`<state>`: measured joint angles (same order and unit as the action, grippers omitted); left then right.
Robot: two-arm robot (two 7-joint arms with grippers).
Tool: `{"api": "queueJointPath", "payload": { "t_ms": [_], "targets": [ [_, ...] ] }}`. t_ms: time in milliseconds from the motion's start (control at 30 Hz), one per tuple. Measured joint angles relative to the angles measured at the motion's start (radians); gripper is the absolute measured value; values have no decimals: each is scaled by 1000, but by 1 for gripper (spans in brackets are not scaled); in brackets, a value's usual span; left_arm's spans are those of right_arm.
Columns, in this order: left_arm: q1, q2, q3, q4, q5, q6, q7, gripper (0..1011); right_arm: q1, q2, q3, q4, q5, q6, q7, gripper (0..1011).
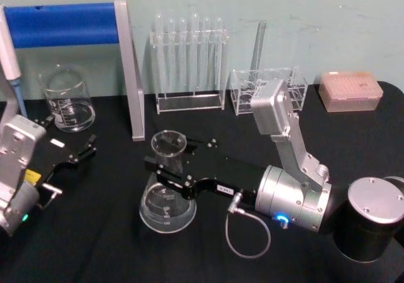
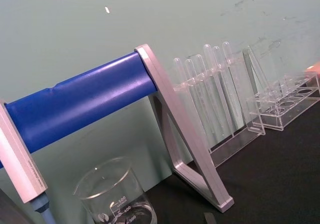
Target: Grasp the erlenmeyer flask with one hand, shake it three times, then place it back.
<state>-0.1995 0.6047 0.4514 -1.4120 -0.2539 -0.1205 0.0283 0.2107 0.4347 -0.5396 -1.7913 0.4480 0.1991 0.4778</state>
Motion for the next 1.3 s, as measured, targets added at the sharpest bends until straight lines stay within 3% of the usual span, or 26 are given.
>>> {"api": "queueJointPath", "payload": {
  "t_ms": [300,567,833,1300],
  "targets": [
    [0,0,0,0,0,0,0,1001,3,14,-19,-8,14,-7,-4,450],
    [0,0,0,0,0,0,0,1001,16,8,-12,12,16,-11,-35,450],
    [0,0,0,0,0,0,0,1001,36,-16,13,58,2,-16,-84,450],
    [0,0,0,0,0,0,0,1001,79,-71,95,163,-47,-21,-175,450]
  ]
}}
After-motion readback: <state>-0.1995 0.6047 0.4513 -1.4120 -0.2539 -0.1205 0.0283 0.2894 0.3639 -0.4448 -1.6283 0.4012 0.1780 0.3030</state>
